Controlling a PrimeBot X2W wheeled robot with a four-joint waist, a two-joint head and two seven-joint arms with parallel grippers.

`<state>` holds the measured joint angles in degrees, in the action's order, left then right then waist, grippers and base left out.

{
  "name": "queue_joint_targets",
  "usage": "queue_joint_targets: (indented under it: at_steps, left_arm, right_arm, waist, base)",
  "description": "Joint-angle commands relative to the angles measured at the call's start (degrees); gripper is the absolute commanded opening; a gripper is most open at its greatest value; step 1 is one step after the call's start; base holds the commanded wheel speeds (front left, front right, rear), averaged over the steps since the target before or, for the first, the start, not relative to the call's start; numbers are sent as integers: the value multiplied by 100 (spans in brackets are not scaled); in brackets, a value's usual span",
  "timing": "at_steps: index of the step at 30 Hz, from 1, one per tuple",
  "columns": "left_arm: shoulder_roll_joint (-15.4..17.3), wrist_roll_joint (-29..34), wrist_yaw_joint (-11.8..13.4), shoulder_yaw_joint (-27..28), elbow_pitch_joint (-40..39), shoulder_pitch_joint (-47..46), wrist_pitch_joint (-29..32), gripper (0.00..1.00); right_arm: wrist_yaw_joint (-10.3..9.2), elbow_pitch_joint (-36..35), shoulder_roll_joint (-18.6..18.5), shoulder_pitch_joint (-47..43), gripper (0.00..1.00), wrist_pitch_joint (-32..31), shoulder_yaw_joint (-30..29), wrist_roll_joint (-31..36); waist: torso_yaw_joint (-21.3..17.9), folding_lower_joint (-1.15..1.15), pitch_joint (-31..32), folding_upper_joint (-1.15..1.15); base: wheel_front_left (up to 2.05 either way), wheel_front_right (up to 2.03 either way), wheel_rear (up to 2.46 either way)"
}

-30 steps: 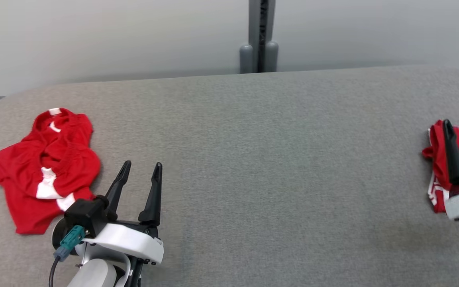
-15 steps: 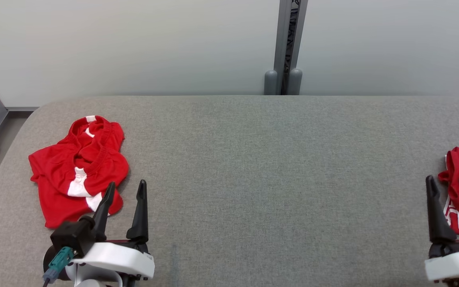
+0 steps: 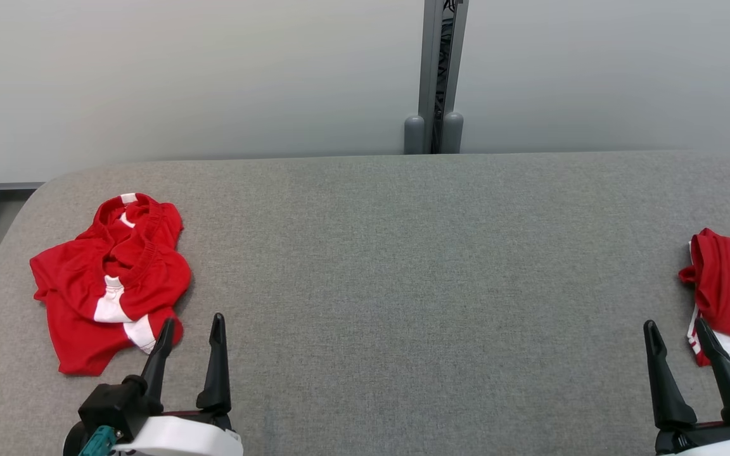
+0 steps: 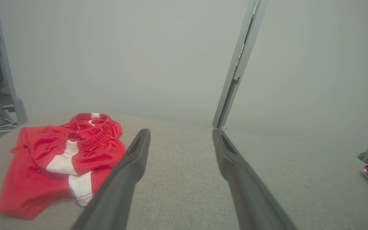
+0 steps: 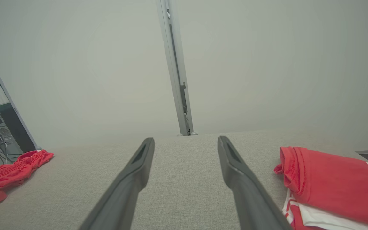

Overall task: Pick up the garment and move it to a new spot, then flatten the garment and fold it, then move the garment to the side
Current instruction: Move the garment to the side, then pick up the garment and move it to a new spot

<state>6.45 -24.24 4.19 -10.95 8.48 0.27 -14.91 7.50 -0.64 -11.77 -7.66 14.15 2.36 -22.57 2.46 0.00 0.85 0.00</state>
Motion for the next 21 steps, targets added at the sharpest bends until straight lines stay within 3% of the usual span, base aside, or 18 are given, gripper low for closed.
queue_joint_targets:
  at_steps: [1, 21]
  left_arm:
    - [-4, 83, -36, 44, 17, 46, -23, 100]
    - [-244, 525, -365, 278, 193, 8, -23, 100]
  right_arm:
    - [0, 19, 6, -69, 100, 46, -21, 59]
    - [-1, -40, 21, -36, 100, 78, 27, 135]
  waist:
    - [6, 0, 7, 0]
    - [-54, 0, 35, 0]
  base:
    - [0, 0, 0]
    - [0, 0, 0]
